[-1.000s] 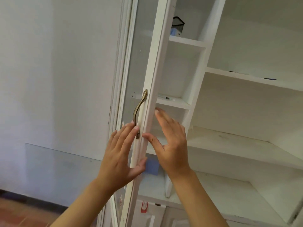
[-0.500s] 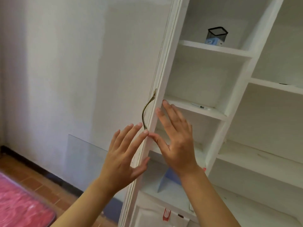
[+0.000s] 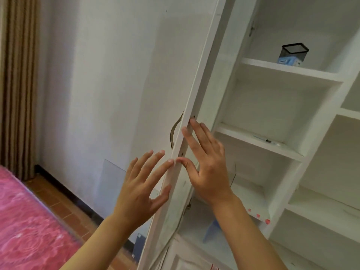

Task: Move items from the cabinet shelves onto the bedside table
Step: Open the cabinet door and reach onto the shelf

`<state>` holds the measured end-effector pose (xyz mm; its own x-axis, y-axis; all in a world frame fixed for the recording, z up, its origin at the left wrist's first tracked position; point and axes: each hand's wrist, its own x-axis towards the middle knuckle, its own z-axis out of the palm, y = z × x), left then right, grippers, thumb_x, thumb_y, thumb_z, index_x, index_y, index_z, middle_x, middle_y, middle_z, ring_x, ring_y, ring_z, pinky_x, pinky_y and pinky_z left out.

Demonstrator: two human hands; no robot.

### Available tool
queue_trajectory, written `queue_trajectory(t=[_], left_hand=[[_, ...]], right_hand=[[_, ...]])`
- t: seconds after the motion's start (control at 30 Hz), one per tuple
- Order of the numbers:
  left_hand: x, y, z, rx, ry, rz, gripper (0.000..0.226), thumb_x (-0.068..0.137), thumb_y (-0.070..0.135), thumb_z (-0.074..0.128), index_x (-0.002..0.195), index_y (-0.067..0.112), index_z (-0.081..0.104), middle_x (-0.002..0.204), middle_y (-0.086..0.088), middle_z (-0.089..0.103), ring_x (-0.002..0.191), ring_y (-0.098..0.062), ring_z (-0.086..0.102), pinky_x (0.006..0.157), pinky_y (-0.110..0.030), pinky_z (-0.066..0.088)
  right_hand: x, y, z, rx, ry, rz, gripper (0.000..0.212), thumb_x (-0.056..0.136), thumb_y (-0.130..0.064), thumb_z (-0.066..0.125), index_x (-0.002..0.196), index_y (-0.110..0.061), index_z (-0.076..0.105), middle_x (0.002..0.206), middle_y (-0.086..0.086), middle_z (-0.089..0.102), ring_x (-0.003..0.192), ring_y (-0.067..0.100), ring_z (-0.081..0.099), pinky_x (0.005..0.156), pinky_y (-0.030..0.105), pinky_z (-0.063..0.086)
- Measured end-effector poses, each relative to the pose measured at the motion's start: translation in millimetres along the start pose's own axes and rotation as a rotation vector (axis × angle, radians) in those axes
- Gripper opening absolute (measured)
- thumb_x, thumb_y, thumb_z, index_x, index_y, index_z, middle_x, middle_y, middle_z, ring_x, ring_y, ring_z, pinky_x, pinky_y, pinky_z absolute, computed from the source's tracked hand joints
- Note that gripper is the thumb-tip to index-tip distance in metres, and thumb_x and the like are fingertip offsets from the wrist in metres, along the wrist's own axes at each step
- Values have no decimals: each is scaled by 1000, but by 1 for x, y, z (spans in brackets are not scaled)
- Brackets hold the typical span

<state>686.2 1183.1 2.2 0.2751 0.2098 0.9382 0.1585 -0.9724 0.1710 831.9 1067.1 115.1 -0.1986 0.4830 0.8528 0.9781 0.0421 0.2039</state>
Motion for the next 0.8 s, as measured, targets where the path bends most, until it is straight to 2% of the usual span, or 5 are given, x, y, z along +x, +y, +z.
queue_trajectory(t=[0.3, 0.47, 0.57, 0.73, 0.8], left_hand=[[-7, 7, 9, -21, 58, -38, 65, 99, 46, 62, 157, 27, 40, 162, -6, 46, 154, -31, 36, 115, -66, 40], [-17, 39, 11, -6, 128, -55, 62, 94, 27, 72, 151, 19, 48, 160, -8, 47, 154, -31, 36, 117, -64, 40], [-36, 63, 24, -28, 105, -46, 56, 97, 24, 66, 150, 19, 49, 161, -7, 47, 154, -31, 37, 116, -63, 41], [-56, 93, 49, -22, 53, -78, 47, 99, 26, 63, 145, 21, 53, 158, -8, 50, 156, -33, 34, 118, -64, 38], [-61, 103, 60, -3, 47, -93, 47, 96, 22, 65, 143, 21, 55, 156, -9, 52, 155, -32, 36, 118, -67, 35]], right_hand=[[-2, 3, 3, 8, -1, 3, 65, 104, -31, 66, 161, -16, 38, 172, 4, 28, 162, 22, 20, 125, 50, 26], [-19, 5, 6, 111, -7, 62, 66, 105, -32, 65, 162, -14, 37, 172, 2, 28, 161, 20, 20, 124, 53, 28], [-42, 16, 11, 153, -51, 112, 66, 106, -35, 61, 163, -18, 33, 174, -3, 25, 162, 18, 18, 125, 55, 27], [-90, 38, 19, 215, -145, 232, 65, 106, -39, 59, 163, -19, 35, 174, -5, 24, 162, 16, 17, 129, 36, 10], [-109, 50, 21, 232, -175, 257, 64, 106, -39, 59, 163, -20, 37, 173, -6, 25, 162, 17, 19, 129, 44, 18]])
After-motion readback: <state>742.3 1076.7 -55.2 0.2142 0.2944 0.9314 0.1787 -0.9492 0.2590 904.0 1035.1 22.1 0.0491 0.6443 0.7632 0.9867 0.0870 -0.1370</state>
